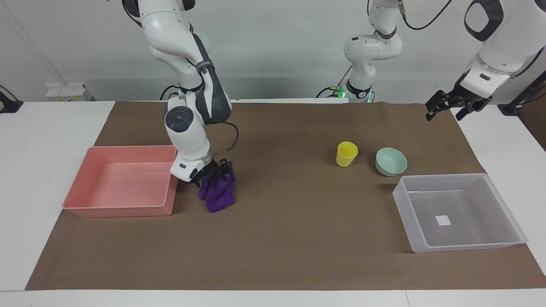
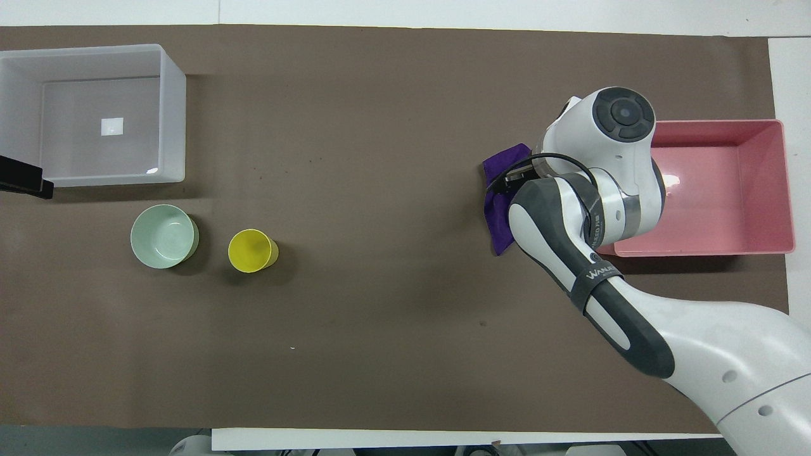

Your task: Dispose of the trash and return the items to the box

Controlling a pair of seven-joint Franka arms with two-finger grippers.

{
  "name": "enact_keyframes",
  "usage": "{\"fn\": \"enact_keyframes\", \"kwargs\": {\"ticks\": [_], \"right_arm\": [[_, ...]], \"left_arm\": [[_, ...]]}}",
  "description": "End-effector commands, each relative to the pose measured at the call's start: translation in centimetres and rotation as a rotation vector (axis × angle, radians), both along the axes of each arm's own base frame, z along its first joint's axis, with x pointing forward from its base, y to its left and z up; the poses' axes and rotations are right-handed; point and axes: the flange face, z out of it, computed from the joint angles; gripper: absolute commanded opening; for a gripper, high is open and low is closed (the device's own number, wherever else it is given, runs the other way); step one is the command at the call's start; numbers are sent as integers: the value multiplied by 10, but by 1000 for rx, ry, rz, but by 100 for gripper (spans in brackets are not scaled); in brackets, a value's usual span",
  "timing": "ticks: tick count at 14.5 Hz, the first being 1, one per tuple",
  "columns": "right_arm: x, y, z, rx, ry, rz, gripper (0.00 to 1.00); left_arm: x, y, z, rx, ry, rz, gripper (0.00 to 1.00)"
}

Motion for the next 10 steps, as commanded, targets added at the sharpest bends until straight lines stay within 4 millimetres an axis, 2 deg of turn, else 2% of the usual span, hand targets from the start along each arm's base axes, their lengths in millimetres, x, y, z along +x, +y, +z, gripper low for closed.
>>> {"fn": "enact_keyframes", "kwargs": {"ticks": [1, 2, 3, 5, 6, 7, 8, 10], "right_arm": [[-7, -1, -9, 10, 6, -15, 59], [-8, -2, -9, 8, 17, -19, 36], [-7, -2, -8, 8, 16, -24, 23], [-6, -5, -7, 8, 22, -38, 5], [-5, -5, 0, 6, 21, -47, 0], [-3, -4, 12, 6, 23, -54, 0], [0, -7, 32, 6, 25, -60, 0], [1, -12, 79, 5, 15, -66, 0]], "left_arm": [[-8, 4, 1, 18, 13, -13, 100], [-7, 9, 0, 20, 7, 14, 100], [-11, 4, -9, 25, 14, 71, 100], [-27, -19, -43, 22, -100, 159, 100], [-41, -32, -70, 18, -126, 172, 100], [-48, -39, -95, 18, -120, 179, 100], [-51, -50, -113, 21, -99, 161, 100], [-64, -49, -153, 36, -26, 141, 100]]}}
